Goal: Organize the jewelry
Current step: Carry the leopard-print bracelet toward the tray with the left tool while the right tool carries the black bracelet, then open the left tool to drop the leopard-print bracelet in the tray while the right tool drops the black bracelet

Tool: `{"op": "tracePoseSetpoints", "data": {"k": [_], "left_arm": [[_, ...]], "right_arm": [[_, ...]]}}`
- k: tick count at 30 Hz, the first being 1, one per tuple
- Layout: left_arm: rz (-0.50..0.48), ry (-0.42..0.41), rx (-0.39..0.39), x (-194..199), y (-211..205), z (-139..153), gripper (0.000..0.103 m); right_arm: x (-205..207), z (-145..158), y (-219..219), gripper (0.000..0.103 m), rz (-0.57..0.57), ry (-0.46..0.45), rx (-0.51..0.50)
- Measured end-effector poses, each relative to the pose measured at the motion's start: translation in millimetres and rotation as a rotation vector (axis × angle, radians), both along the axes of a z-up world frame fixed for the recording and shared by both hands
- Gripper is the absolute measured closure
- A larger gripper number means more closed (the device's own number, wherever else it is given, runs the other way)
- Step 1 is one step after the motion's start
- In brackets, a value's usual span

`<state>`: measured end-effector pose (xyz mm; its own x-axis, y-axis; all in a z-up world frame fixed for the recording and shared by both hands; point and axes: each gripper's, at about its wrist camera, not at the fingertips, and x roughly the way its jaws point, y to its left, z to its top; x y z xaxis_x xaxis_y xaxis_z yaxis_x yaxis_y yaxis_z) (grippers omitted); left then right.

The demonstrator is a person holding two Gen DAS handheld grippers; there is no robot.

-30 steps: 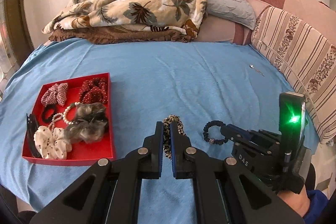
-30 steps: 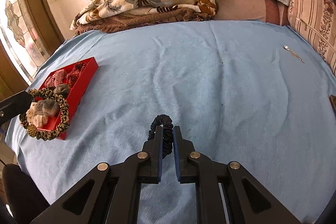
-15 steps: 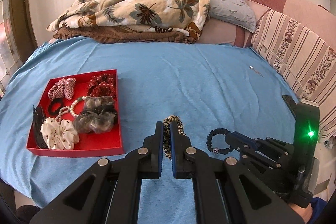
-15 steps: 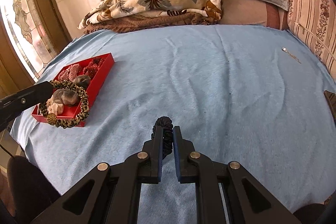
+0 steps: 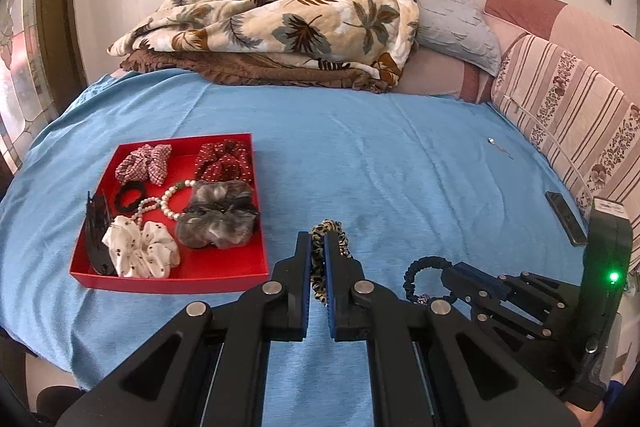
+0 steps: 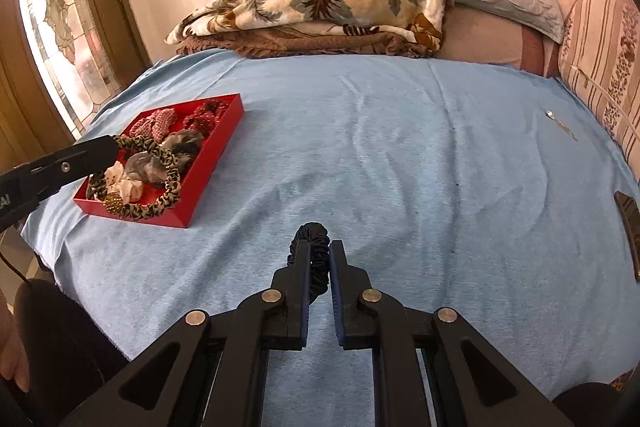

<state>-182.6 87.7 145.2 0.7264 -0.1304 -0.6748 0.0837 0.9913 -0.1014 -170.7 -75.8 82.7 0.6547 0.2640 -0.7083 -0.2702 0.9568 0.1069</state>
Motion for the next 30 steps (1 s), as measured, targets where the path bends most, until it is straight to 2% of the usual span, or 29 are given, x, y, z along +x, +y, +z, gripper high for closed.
{"op": "tracePoseSetpoints", "data": {"k": [10,18,30], "left_arm": [[0.037,-0.014,-0.025,-5,30,4,0.097],[0.063,-0.030,-0.028,-5,70,10,0.097],[0.120,-0.040,-0.074,23,144,28,0.097]], "right_arm": [[-7,13,24,0.093,0.052,-0.022,-0.020],[-3,21,46,0.093,0.111,-0.030,-0.023],[6,39,91,0.093,0.195,-0.052,-0.006]]}}
